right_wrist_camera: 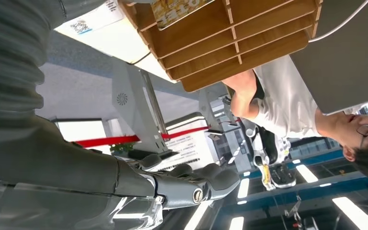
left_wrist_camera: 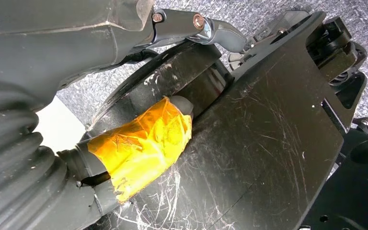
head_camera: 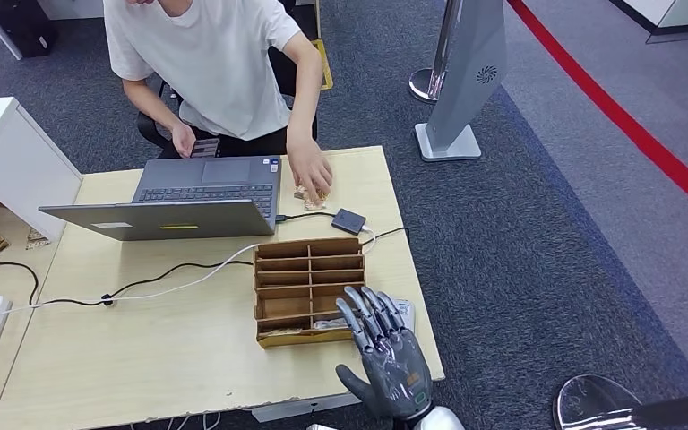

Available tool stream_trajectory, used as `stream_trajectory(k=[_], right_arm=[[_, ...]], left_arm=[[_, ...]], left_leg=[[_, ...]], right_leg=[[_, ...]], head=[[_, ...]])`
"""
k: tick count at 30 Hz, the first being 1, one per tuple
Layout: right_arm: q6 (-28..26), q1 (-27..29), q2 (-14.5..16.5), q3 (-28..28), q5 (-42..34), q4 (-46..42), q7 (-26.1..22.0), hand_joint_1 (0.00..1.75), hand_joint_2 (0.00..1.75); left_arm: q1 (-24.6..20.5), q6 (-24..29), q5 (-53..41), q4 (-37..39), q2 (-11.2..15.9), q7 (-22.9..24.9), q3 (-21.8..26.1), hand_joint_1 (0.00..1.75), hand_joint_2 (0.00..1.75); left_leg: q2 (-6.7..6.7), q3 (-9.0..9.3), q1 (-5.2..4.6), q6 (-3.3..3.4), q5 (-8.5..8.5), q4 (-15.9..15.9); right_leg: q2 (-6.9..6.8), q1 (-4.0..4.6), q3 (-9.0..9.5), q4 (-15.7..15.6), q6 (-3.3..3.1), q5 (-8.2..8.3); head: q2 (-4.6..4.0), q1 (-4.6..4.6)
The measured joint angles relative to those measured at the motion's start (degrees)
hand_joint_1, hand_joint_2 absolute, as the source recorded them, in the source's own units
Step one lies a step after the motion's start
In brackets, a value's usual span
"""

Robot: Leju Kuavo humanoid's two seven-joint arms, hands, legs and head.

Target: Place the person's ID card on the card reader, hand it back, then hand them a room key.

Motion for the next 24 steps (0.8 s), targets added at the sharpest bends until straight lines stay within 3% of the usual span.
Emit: stream_trajectory(k=[8,24], right_arm=[[0.00,-1.71,5.18,-4.70,0.96,5.07,-2.77,0.00,1.75],[-0.02,-4.96,10.03,-12.63,4.08,15.99,-5.44,0.00,1.75]], left_arm=[[-0.18,-0.06,-0.52,0.00,0.00,0.37,0.00,0.00,1.75],[-0.36,-0.16,-1.38,0.00,0.02,0.93,0.00,0.00,1.75]], left_leg=[[0.00,0.00,0.00,0.00,0.00,0.00],[0.01,0.00,0.00,0.00,0.00,0.00]], right_leg=[[0.01,0.00,-0.01,0.00,0.00,0.00],[0.01,0.00,-0.01,0.00,0.00,0.00]], head=[[0.00,-0.01],[0.00,0.00]])
